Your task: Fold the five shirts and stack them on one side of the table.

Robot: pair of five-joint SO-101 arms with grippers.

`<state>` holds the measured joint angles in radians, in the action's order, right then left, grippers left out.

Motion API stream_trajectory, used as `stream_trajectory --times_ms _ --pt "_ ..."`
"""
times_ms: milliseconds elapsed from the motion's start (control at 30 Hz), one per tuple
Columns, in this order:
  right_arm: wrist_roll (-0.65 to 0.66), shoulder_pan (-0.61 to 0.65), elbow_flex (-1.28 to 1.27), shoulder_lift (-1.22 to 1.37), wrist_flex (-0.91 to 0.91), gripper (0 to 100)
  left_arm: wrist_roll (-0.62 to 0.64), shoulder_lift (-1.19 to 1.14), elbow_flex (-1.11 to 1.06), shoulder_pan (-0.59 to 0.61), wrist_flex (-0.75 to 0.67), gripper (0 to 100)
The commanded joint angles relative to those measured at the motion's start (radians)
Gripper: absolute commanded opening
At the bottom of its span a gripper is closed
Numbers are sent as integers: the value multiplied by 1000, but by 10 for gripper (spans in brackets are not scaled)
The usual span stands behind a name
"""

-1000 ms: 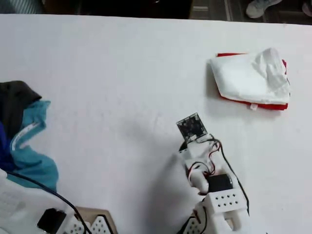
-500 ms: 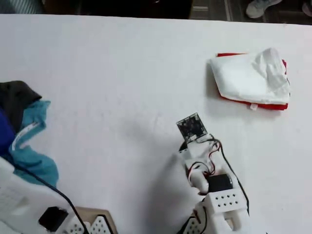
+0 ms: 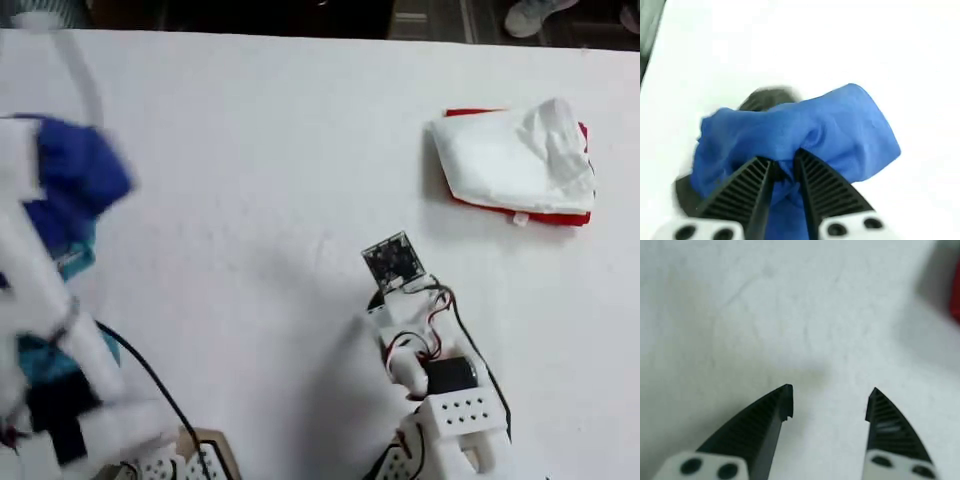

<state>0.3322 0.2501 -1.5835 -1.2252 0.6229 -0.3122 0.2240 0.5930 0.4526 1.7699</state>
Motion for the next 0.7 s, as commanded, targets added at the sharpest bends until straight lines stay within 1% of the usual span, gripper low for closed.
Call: stream_trajectory --times_ms 0,100,167,267,433,567,667 --pt "-8 7 5 -18 -22 241 28 186 -96 -233 8 26" --pt "-8 7 5 -18 -22 241 28 218 -209 -364 8 26" --pt "-8 7 5 -18 -22 241 28 216 -294 -419 6 26" --pt "-8 7 5 -18 -22 241 28 224 -410 -482 -37 26" --pt "-8 7 5 -18 -22 241 29 224 -450 -523 -57 27" --pt "-8 7 5 -18 -22 241 28 218 -452 -516 -51 32" --pt "-8 7 5 -18 -22 241 28 224 -452 -516 -48 99"
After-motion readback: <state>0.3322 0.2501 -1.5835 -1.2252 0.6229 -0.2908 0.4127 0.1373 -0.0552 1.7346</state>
